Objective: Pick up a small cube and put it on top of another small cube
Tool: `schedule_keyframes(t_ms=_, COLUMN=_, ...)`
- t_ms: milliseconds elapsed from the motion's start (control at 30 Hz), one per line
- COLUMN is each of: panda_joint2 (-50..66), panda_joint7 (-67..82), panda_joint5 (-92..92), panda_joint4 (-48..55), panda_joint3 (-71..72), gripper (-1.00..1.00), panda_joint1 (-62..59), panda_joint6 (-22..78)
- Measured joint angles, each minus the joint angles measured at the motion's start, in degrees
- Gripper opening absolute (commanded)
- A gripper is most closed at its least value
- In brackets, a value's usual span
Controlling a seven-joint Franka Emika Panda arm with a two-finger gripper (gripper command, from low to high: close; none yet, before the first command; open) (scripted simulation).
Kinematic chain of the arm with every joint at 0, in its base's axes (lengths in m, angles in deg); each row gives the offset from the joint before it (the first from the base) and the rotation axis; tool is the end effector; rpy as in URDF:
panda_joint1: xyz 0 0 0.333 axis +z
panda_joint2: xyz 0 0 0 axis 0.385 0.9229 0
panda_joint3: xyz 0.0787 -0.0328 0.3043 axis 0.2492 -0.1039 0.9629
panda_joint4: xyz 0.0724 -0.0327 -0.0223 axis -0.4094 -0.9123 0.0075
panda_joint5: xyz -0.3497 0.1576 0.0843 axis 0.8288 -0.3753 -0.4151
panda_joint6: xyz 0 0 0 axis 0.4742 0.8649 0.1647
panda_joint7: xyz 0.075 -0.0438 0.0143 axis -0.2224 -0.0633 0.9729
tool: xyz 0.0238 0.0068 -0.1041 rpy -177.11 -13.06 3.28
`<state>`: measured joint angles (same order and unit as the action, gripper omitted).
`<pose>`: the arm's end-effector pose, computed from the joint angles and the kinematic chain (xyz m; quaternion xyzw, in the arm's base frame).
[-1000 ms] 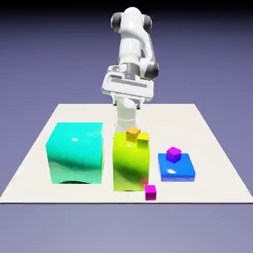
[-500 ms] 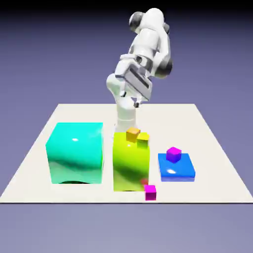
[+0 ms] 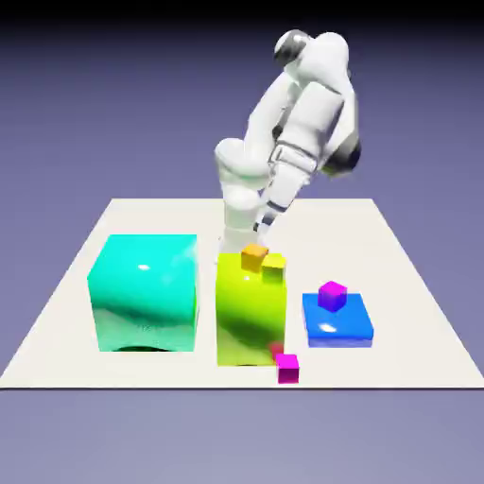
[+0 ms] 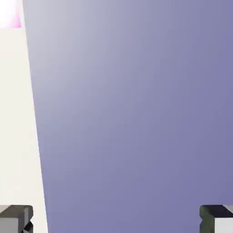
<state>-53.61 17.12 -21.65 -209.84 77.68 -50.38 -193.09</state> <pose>0.5197 0.0843 0.4493 0.8669 0.4004 0.0578 0.2911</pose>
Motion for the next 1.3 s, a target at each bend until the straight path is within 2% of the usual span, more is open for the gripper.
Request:
schedule_keyframes(t_ms=1200, panda_joint2=-5.1, panda_joint7=89.7, panda_joint5=-10.4, panda_joint4=31.2, panda_joint3=73.6, gripper=0.0, panda_joint1=-71.3, panda_joint6=35.4)
schedule_keyframes(t_ms=1300, panda_joint2=-6.3, panda_joint7=92.3, panda_joint5=-11.4, panda_joint4=30.4, panda_joint3=75.9, gripper=0.0, panda_joint1=-72.9, panda_joint6=33.7)
